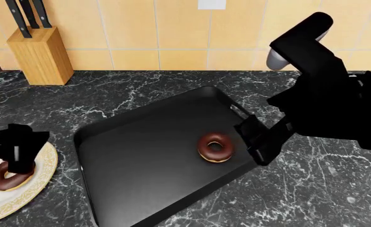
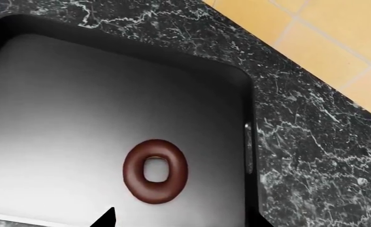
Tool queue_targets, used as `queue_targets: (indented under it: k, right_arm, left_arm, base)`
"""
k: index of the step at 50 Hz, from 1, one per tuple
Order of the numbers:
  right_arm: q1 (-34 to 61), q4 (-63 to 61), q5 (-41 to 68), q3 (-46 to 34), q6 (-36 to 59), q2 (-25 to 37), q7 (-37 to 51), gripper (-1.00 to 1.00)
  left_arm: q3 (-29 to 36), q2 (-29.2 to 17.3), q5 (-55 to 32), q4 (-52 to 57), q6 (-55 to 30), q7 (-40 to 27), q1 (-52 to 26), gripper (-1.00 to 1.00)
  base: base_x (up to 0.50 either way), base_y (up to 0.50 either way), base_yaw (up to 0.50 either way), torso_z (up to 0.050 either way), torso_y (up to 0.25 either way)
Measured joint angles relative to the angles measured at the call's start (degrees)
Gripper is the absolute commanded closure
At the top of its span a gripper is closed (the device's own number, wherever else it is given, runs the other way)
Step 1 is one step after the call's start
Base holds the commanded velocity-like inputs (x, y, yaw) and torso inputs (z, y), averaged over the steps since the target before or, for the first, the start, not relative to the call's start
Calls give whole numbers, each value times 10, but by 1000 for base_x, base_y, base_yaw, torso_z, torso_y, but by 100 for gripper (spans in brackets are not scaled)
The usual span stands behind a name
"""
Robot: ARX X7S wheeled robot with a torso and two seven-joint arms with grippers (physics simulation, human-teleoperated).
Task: Move the dessert items from the plate to the tray.
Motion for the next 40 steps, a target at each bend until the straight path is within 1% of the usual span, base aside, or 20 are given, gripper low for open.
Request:
queue_targets:
  k: [6, 11, 27, 32, 40]
  right_arm:
    - [-1, -1, -3, -1, -1, 1, -1, -100]
    - [-1, -2, -4, -2, -1, 3, -1, -100]
    - [-2, -3, -10, -5, -3, 5, -5, -100]
    - [-3, -3, -13, -6, -4, 5, -6, -100]
    - [-6, -3, -19, -8, -5, 4, -8, -100]
  left_arm:
    - [-1, -23, -6, 2, 7, 3, 17, -100]
    - [-9, -45, 0, 5, 18, 19, 39, -100]
    - [-24, -126, 58, 28, 82, 114, 130, -100]
    - [-24, -142, 70, 31, 97, 130, 148, -100]
    - [-26, -155, 76, 34, 107, 134, 165, -100]
  base:
    - [0, 0, 0, 0, 0]
    - [0, 0, 0, 0, 0]
    - [0, 0, 0, 0, 0]
    - [0, 0, 0, 0, 0]
    - [0, 0, 0, 0, 0]
